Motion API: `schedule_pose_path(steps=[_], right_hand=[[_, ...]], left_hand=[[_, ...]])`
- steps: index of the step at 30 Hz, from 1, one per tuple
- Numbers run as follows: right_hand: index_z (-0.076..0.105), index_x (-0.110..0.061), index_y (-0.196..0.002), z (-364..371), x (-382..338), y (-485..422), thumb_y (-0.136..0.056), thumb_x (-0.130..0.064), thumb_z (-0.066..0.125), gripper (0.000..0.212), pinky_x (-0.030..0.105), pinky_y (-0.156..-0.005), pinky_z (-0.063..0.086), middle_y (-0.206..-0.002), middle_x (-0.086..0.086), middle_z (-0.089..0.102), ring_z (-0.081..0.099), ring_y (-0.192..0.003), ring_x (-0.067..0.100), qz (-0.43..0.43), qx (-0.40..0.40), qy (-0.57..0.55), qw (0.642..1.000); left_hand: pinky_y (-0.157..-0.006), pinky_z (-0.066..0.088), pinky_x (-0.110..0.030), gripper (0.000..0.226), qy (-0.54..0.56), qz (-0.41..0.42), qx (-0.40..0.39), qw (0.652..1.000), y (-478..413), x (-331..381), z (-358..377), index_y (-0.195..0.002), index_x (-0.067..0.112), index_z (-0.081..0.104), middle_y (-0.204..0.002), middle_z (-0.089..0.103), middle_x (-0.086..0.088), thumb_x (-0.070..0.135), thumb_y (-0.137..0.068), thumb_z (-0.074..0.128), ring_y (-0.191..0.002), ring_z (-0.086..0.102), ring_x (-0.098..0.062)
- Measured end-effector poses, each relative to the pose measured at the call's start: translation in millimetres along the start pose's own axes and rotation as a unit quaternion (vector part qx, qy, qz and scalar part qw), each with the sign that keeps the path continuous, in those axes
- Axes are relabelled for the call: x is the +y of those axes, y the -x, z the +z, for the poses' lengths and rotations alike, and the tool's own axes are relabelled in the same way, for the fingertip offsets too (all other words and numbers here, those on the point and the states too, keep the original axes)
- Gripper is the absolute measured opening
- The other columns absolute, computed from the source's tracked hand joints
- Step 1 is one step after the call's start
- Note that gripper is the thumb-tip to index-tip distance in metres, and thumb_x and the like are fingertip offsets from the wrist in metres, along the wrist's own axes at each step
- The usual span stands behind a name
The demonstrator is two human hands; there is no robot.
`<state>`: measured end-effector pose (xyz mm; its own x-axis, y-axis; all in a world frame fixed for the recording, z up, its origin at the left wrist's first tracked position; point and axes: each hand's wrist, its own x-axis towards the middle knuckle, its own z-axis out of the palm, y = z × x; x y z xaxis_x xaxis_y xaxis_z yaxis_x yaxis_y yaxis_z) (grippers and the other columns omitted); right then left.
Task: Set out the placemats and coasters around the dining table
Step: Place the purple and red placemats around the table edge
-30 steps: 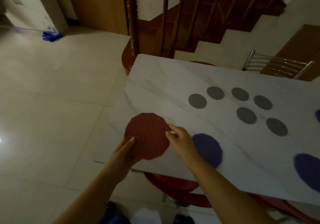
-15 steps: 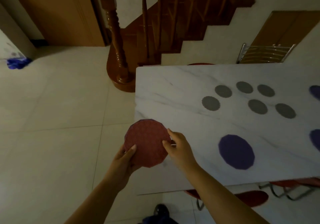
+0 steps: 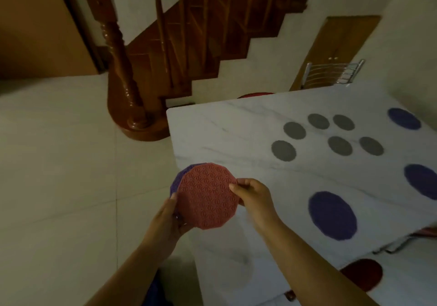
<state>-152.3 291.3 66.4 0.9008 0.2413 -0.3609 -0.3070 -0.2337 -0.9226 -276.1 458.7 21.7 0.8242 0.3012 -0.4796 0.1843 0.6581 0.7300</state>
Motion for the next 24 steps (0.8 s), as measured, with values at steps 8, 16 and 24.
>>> schedule_pose_path(steps=[8,16,24], right_hand=[[0.065,-0.002,-0.096,48,-5,-16,-0.082,-0.007,0.067,0.016,0.038,-0.074,0.057,-0.101,0.016,0.068,0.066,-0.094,0.028,0.093,0.193,-0.22,0.952],[0.066,-0.006,-0.094,76,35,-27,-0.087,-0.006,0.061,0.009,0.031,-0.07,0.053,-0.1,0.015,0.067,0.066,-0.085,0.021,0.141,0.3,-0.318,0.888],[0.064,0.003,-0.11,87,66,-51,-0.086,-0.01,0.062,0.027,0.038,-0.082,0.052,-0.096,0.014,0.066,0.062,-0.089,0.027,0.219,0.329,-0.173,0.902]], left_hand=[[-0.073,0.06,-0.037,0.047,-0.085,-0.027,-0.062,0.994,-84,100,-67,-0.139,0.025,0.045,-0.135,0.058,-0.001,0.039,-0.094,0.046,-0.108,0.067,-0.024],[-0.083,0.058,-0.046,0.043,-0.089,-0.034,-0.119,0.988,-138,159,-79,-0.141,0.024,0.043,-0.139,0.055,-0.007,0.034,-0.099,0.04,-0.113,0.063,-0.03],[-0.083,0.058,-0.042,0.046,-0.077,-0.069,-0.124,0.987,-154,161,-73,-0.143,0.026,0.04,-0.142,0.052,-0.005,0.034,-0.098,0.039,-0.114,0.063,-0.028]])
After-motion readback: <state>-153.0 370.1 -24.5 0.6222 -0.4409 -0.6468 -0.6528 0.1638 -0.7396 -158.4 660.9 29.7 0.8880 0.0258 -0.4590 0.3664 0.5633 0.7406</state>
